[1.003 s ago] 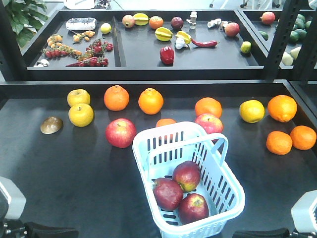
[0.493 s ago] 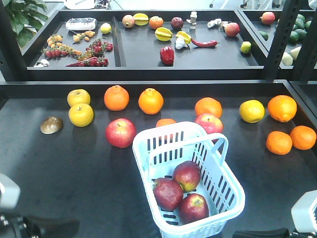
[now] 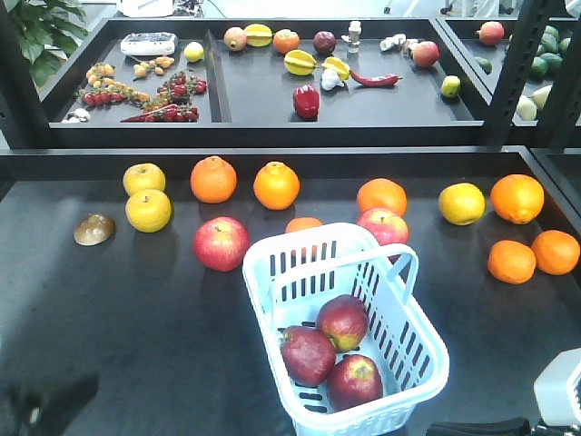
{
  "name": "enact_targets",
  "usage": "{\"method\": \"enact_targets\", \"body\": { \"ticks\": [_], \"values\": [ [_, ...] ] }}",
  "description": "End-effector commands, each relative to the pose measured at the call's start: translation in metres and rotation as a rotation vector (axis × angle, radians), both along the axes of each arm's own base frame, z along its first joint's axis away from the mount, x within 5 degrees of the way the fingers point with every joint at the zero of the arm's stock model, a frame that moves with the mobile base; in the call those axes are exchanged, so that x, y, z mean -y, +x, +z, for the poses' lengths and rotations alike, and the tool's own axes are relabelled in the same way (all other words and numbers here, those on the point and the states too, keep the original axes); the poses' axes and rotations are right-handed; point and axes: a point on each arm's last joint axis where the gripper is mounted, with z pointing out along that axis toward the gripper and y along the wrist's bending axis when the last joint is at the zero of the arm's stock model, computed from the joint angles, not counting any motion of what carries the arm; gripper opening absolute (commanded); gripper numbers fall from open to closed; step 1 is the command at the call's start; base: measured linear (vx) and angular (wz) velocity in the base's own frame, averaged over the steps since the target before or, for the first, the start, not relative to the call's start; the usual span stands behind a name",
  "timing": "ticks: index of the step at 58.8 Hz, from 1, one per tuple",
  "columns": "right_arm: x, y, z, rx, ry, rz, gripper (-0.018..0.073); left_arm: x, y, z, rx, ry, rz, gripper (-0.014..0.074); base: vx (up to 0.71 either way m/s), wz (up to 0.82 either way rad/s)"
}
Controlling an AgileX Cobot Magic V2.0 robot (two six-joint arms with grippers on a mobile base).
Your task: Pick three apples into basket with both arms
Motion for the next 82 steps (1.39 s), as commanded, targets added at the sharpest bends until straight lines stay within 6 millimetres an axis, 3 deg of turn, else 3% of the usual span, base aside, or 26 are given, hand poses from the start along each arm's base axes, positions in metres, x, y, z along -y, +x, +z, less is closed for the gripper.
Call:
{"method": "enact_targets", "body": {
  "ticks": [1, 7, 19, 41, 54, 82],
  "values": [
    [-0.001, 0.004, 0.011, 0.036, 0.034, -0.018, -0.0005, -0.007, -0.007, -0.007, 0.109, -0.096, 0.063, -0.0006, 0.0, 0.0],
    [-0.001, 0.004, 0.011, 0.036, 0.034, -0.018, -0.0005, -0.019, -0.024, -0.024, 0.223, -0.179, 0.103, -0.0006, 0.0, 0.0],
    [-0.001, 0.004, 0.011, 0.036, 0.034, -0.018, -0.0005, -0.027, -0.036, -0.006, 0.47, -0.063, 0.041, -0.0006, 0.0, 0.0],
    [-0.001, 0.004, 0.011, 0.036, 0.034, -0.018, -0.0005, -0.056, -0.059, 0.014, 0.776, -0.03, 0.354, -0.0006, 0.0, 0.0],
    [-0.001, 0.003, 0.01, 0.031, 0.033, -0.015, -0.0005, -0.06, -0.058, 0.008, 0.713, -0.014, 0.452, -0.0006, 0.0, 0.0],
    [-0.001, 0.003, 0.01, 0.031, 0.033, -0.015, -0.0005, -0.06, -0.058, 0.007, 0.699, -0.011, 0.452, -0.0006, 0.0, 0.0]
  ]
}}
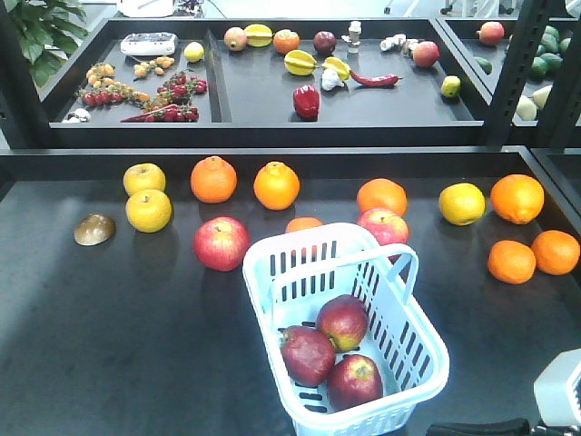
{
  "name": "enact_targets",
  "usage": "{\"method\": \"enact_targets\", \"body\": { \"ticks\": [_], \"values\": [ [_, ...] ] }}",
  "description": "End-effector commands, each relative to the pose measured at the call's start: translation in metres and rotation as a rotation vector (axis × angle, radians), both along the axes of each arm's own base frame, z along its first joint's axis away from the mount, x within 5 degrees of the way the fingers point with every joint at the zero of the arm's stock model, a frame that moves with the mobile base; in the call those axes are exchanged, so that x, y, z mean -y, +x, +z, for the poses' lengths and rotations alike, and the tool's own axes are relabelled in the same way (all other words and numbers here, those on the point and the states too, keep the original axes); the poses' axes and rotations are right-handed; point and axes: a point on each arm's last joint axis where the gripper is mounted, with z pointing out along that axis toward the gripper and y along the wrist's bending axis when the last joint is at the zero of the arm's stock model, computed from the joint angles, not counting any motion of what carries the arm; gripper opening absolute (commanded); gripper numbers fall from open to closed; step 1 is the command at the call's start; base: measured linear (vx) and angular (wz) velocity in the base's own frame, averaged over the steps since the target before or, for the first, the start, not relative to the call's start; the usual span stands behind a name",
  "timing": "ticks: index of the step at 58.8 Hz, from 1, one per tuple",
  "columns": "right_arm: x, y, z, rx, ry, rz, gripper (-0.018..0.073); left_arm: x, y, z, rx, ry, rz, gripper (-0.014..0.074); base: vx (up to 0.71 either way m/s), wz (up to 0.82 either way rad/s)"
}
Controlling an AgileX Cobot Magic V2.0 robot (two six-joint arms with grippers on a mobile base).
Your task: Pick three apples into basket with both arms
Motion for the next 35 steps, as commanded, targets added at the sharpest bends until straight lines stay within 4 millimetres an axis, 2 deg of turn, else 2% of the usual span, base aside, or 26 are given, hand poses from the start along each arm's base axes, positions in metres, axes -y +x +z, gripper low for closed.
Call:
{"method": "enact_targets", "body": {
  "ticks": [1, 35],
  "values": [
    [-0.0012, 0.0036, 0.01, 0.033, 0.032, -0.015, -0.0005, -0.0012, -0.0028, 0.0151, 0.107, -0.013, 0.014, -0.0006, 0.0, 0.0],
    [-0.0012, 0.0036, 0.01, 0.033, 0.032, -0.015, -0.0005, -0.0012, -0.0028, 0.0154, 0.107, -0.013, 0.014, -0.0006, 0.0, 0.0]
  ]
}}
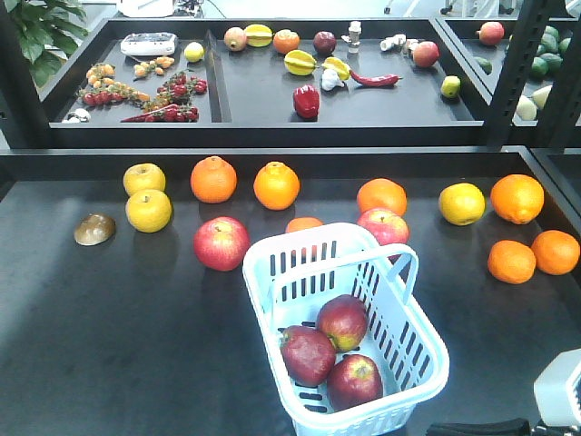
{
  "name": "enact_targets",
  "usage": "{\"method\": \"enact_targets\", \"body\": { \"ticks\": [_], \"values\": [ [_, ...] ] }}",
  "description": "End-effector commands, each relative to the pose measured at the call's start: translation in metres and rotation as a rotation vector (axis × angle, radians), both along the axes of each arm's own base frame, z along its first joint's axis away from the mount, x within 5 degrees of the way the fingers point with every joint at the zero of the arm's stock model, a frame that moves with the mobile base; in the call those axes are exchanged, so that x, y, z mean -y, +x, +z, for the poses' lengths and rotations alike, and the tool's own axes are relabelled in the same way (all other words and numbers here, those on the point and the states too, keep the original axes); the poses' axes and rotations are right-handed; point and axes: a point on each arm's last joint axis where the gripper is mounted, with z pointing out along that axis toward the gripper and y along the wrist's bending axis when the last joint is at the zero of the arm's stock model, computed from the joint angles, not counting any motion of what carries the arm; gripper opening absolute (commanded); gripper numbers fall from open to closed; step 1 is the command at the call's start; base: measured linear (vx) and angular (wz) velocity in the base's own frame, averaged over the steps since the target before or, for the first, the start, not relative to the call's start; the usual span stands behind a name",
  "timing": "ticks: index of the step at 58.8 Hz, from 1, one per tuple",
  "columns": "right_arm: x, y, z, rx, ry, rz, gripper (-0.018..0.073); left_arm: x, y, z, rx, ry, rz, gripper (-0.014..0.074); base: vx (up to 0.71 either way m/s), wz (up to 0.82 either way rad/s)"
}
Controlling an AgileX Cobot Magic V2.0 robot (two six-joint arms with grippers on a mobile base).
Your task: Pick three apples into basket with both arms
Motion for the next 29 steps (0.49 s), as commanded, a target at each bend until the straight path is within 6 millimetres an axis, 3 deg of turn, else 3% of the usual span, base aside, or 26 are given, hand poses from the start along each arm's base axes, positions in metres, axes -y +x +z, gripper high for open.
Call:
{"method": "enact_targets", "body": {
  "ticks": [1, 20, 29],
  "values": [
    [-0.0012, 0.0036, 0.01, 0.033, 0.032, -0.015, -0.0005, -0.0013, -0.0028, 0.0154, 0.108, -0.013, 0.014, -0.0006, 0.0, 0.0],
    [-0.0012, 0.0036, 0.0098, 0.032, 0.032, -0.015, -0.0005, -0.0013, -0.0028, 0.0154, 0.108, -0.013, 0.014, -0.0006, 0.0, 0.0],
    [0.0023, 0.0041, 0.007, 0.071, -0.049, -0.001, -0.0005, -0.0013, -0.0027, 0.0154, 0.107, -0.013, 0.015, -0.0006, 0.0, 0.0]
  ]
}}
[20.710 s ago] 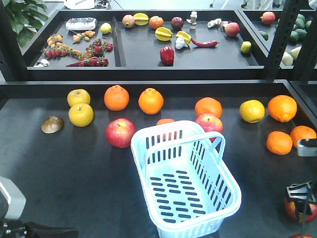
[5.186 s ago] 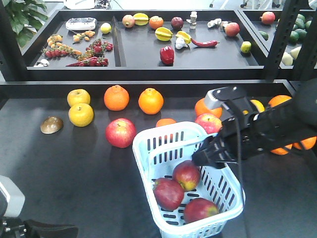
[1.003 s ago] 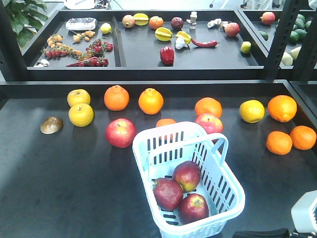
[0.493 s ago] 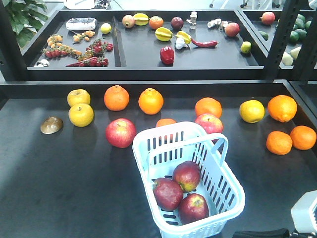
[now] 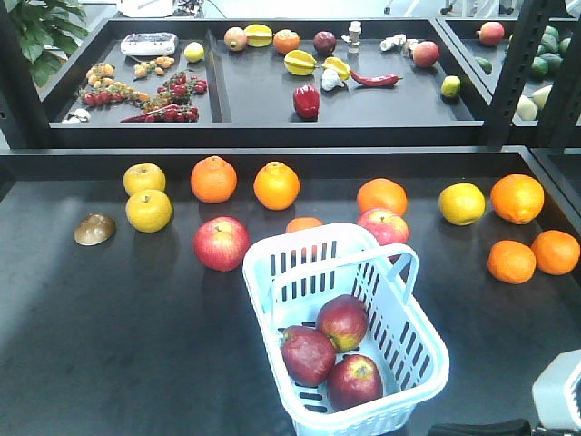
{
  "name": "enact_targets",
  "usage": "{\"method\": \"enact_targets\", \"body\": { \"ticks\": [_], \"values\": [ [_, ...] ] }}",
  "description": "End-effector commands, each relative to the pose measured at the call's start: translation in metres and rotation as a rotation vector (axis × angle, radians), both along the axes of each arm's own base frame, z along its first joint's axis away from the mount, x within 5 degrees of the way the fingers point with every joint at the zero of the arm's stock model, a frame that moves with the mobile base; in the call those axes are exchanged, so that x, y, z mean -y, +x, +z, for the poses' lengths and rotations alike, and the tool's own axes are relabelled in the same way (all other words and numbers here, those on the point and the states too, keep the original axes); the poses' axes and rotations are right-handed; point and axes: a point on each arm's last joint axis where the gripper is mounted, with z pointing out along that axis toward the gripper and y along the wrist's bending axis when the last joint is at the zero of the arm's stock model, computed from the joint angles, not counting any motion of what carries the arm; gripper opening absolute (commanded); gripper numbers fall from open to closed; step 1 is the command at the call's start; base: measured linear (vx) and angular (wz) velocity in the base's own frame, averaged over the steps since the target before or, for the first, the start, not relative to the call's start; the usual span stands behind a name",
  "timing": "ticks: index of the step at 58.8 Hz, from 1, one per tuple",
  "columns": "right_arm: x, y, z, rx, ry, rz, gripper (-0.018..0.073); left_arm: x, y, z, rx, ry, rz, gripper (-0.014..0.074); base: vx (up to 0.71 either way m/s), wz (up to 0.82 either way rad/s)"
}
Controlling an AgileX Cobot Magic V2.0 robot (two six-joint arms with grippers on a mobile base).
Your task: Pick three apples into basket with both arms
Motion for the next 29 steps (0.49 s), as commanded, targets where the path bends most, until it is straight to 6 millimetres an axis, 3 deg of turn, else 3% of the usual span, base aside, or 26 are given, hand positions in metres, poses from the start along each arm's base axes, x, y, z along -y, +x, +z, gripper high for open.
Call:
{"method": "enact_targets", "body": {
  "ticks": [1, 13, 22, 29],
  "values": [
    [0.003, 0.004, 0.007, 0.076, -0.055, -0.001, -0.0005, -0.001, -0.003, 0.015, 0.107, -0.013, 0.015, -0.0006, 0.0, 0.0],
    [0.018, -0.004, 0.009, 0.226, -0.24, -0.022, -0.0005, -0.001, -0.003, 0.015, 0.107, -0.013, 0.015, -0.0006, 0.0, 0.0],
    [0.031, -0.003, 0.027, 0.454, -0.222, -0.193, -0.0005, -0.001, -0.003, 0.015, 0.107, -0.013, 0.015, -0.0006, 0.0, 0.0],
    [0.04, -0.003, 0.016, 0.557, -0.165, -0.335, -0.0005, -0.001, -0.003, 0.015, 0.107, -0.013, 0.015, -0.0006, 0.0, 0.0]
  ]
}}
